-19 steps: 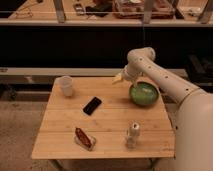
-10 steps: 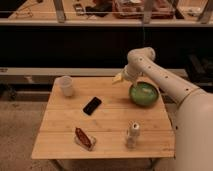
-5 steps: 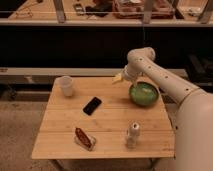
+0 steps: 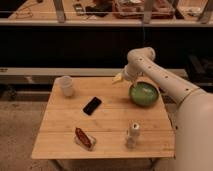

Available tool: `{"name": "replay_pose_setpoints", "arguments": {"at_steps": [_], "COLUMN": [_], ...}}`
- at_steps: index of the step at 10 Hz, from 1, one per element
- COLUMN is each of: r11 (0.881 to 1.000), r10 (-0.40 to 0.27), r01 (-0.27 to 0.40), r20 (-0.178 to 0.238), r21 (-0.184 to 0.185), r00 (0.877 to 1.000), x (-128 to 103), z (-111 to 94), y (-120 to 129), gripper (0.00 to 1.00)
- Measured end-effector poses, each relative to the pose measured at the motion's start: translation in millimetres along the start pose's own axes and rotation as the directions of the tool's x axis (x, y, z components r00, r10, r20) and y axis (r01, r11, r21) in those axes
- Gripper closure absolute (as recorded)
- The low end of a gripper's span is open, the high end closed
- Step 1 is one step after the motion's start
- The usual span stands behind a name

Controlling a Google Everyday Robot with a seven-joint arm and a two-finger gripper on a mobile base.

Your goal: Place the eraser in the ceramic cup

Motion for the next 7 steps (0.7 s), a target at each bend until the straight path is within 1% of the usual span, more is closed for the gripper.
{"name": "replay_pose_setpoints", "arguments": {"at_steps": [1,2,3,4,5,6,7], "r11": [1.000,0.999,0.998,0.994,0.989,0.981,0.973], "r10": [0.014,0.017,0.026,0.053,0.090,0.147,0.187], "r01": [-0.013,-0.016,-0.023,-0.046,-0.080,-0.132,-0.169], "r20": [0.016,0.033,0.053,0.074,0.082,0.100,0.107], "r21": [-0.021,-0.036,-0.059,-0.099,-0.125,-0.144,-0.160], "r00": [1.000,0.999,0.998,0.996,0.993,0.984,0.977], "x": [0,1,2,1,1,-4,-7], "z": [2,7,15,25,33,42,48], "y": [-4,-17,-40,-67,-84,-106,-121], "gripper": [0.20,0.20,0.20,0.20,0.20,0.20,0.20]}}
